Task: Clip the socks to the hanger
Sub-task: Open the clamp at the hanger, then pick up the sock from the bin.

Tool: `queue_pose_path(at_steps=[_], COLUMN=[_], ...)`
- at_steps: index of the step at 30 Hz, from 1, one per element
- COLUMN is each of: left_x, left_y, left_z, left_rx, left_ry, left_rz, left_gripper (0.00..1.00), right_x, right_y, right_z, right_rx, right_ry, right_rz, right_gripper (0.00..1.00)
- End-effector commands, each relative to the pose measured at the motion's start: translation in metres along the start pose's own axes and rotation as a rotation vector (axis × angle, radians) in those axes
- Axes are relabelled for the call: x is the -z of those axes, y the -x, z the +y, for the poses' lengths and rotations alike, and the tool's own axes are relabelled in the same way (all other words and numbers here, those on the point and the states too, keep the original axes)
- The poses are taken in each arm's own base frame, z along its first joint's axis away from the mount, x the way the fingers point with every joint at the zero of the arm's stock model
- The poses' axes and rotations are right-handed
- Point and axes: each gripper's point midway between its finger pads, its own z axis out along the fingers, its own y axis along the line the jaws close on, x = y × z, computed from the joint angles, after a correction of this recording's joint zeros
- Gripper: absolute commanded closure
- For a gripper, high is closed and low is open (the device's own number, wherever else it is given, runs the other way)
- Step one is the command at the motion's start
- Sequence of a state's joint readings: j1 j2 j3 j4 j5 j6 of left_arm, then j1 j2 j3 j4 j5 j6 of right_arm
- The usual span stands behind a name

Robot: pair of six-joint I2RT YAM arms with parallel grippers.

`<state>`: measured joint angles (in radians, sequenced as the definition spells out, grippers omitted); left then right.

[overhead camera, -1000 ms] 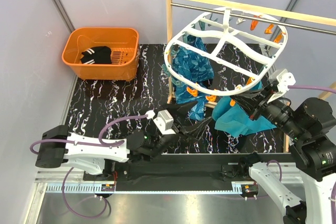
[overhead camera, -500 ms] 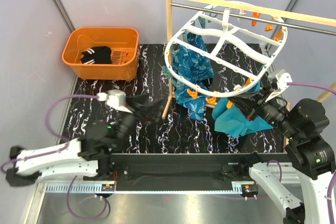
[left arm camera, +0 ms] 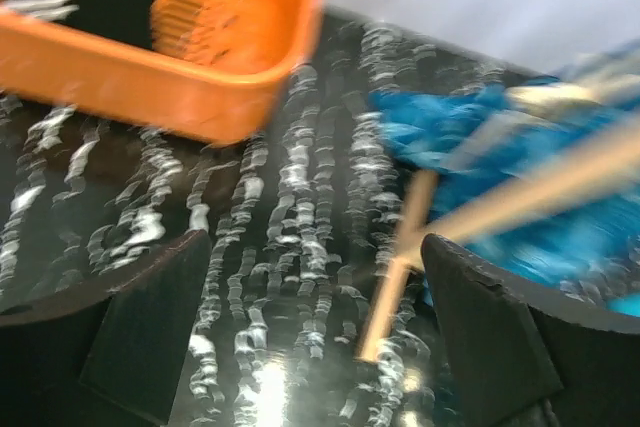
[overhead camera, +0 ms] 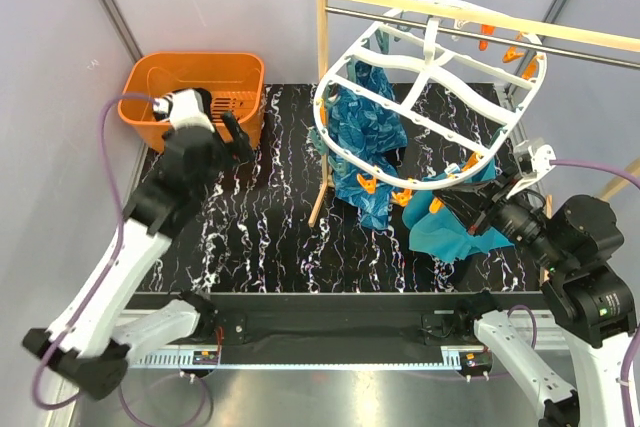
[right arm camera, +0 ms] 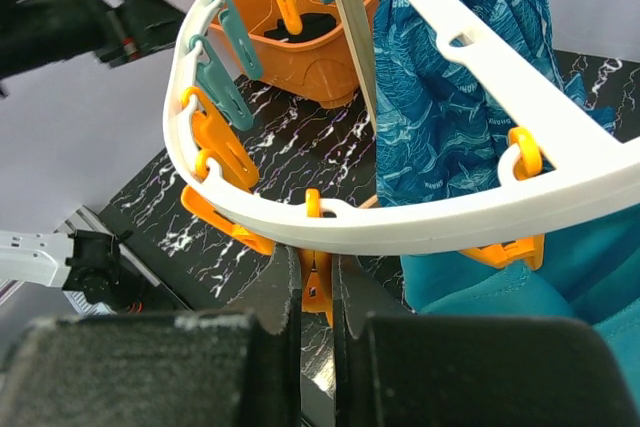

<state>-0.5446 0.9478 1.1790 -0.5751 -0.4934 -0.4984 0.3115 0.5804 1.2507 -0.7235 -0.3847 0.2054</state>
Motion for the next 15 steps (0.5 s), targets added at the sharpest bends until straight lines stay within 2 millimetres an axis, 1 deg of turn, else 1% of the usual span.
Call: queue_pose_path(at_steps=[1,2,3,4,5,6,7,8,10,11,12,13,14,15], left_x=[-0.035,-0.047,-0.06,-0.062,-0.095,-0.106,-0.111,-0.147,-0.175,-0.186,-0.215,-0.225,-0.234,-0.253], left_y=[0.026,0.035,0.045,0.081,0.078,0.084,0.12,0.107,0.117,0.131,0.113,0.114,0.112,0.105], left_z=[0.02,0.023,0.046,0.043,0.059,0.069,0.078,0.093,0.117,0.118,0.131,0.146,0.155,0.164], left_rx=[0.057,0.087,0.128,0.175,0.185,0.197,0.218,0.21,0.224,0.248,0.268,0.327,0.36,0.389], left_ry=[0.001,-0.002,0.078,0.087,0.182,0.236,0.282,0.345,0.412,0.401,0.429,0.456,0.484,0.497], left_rz=[0.103,0.121,0.138,0.083,0.116,0.114,0.023,0.063,0.032,0.002,0.045,0.033,0.029,0.032], left_gripper=[0.03,0.02,0.01,0.01,0.01,0.01,0.01,0.01,0.01,0.01,0.01,0.02,0.02,0.02], right_x=[0.004,0.003,0.003,0.004,0.003,0.005,0.005,0.005,0.007,0.007,0.01,0.01,0.012,0.014], right_y=[-0.005,-0.006,-0.009,-0.009,-0.011,-0.01,-0.01,-0.01,-0.009,-0.008,-0.005,-0.005,-0.005,-0.002], right_z=[0.001,0.001,0.002,0.004,0.005,0.008,0.01,0.011,0.014,0.014,0.015,0.014,0.013,0.014], right_rx=[-0.035,-0.043,-0.051,-0.065,-0.072,-0.076,-0.082,-0.084,-0.082,-0.079,-0.069,-0.061,-0.054,-0.05], right_ry=[-0.004,-0.003,0.001,0.012,0.021,0.03,0.042,0.045,0.057,0.057,0.058,0.05,0.042,0.038], right_rz=[0.005,0.01,0.013,0.013,0.017,0.012,0.011,0.01,0.005,0.005,-0.003,0.005,0.004,0.002], right_gripper=[1.0,1.0,1.0,1.0,1.0,1.0,1.0,1.0,1.0,1.0,1.0,1.0,1.0,1.0])
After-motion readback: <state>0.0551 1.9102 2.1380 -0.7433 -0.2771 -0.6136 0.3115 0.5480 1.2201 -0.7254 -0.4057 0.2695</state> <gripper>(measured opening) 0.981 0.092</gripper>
